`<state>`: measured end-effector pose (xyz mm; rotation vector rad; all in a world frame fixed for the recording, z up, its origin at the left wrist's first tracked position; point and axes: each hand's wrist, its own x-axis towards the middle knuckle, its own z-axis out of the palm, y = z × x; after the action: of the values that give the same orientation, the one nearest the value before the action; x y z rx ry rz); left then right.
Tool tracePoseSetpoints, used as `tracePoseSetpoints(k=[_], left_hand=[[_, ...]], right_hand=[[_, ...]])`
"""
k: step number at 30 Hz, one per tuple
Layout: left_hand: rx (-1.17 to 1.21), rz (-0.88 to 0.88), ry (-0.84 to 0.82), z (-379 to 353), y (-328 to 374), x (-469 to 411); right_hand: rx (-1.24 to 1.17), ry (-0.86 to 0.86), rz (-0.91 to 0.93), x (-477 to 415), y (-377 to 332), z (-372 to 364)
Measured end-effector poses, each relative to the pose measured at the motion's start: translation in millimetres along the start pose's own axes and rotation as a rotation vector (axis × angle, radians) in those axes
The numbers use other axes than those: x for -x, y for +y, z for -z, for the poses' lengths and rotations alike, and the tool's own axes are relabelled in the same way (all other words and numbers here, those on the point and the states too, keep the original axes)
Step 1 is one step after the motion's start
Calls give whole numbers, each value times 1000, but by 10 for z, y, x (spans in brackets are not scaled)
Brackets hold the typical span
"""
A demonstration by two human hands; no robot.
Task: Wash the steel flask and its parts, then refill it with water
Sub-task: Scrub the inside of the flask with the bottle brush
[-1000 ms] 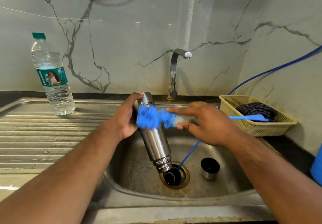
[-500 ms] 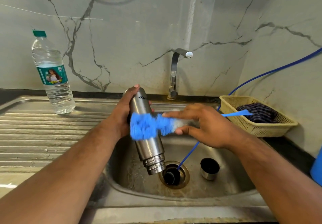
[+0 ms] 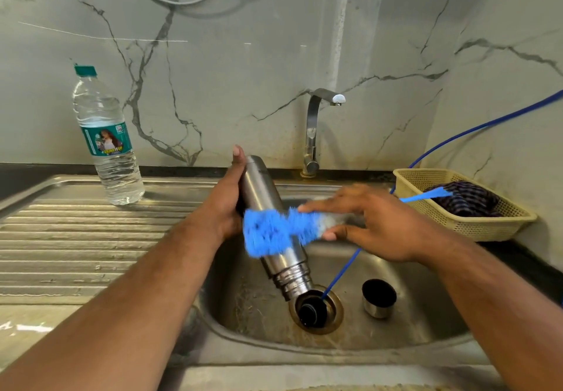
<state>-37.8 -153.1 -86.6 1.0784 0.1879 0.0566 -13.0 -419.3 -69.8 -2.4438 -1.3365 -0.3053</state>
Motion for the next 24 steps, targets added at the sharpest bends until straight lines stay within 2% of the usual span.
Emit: tracePoseSetpoints(k=[4,8,11,15,19,22,24], left_hand=[[65,74,-27,-14,-3,28],[-43,62,-36,-7,-11,36],[-37,36,-72,-8,-22,41],[-62,39,-48,-43,-28,30],[-19,13,-14,-64,-28,44],[39,32,176,-51,41,37],[86,-20,302,8,113,33]], right_hand=[[114,80,-90,-24,110,-4],[40,-32,-28,-1,92,-37],[109,161,-90,-40,117,-29],[48,16,-33,-2,108,-29],[80,178,-82,-39,89,-11],[-73,-68,24,-28,62,4],[-101,-199,18,50,118,103]])
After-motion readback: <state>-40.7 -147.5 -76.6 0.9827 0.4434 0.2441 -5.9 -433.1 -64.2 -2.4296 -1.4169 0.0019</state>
